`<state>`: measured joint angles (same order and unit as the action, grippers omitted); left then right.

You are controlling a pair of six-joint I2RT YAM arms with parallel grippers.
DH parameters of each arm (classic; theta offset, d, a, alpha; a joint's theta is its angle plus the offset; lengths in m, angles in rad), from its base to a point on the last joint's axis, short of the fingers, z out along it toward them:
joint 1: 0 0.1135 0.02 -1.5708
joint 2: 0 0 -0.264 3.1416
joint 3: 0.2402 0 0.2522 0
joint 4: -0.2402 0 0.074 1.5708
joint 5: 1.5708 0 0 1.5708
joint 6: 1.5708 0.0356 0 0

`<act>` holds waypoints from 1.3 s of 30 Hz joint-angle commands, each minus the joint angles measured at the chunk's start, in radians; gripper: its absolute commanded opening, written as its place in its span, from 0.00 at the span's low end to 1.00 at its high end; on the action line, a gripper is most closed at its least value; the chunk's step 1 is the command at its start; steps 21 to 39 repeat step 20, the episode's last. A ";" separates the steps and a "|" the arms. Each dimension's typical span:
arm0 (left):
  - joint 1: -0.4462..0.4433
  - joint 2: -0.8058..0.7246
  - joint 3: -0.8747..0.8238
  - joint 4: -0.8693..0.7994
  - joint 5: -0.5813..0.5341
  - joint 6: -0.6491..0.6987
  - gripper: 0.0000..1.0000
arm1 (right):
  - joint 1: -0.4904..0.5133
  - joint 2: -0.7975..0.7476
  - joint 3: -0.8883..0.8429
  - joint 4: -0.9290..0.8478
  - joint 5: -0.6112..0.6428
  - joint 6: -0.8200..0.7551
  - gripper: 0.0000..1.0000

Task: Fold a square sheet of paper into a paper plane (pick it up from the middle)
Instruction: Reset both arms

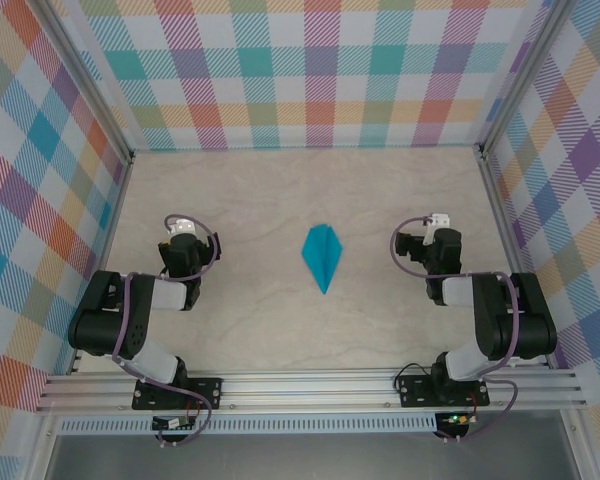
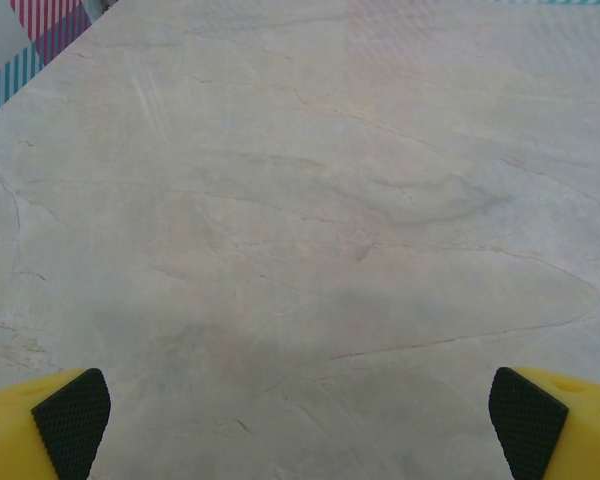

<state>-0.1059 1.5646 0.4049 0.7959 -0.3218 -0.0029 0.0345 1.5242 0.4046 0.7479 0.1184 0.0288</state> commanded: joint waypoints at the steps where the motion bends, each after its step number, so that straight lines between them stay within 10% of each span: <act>1: 0.007 0.000 -0.009 0.055 0.027 -0.016 1.00 | -0.002 0.003 -0.005 0.090 0.001 0.008 1.00; 39: 0.000 0.001 -0.011 0.066 0.020 -0.008 1.00 | -0.002 0.000 -0.002 0.077 -0.010 0.002 1.00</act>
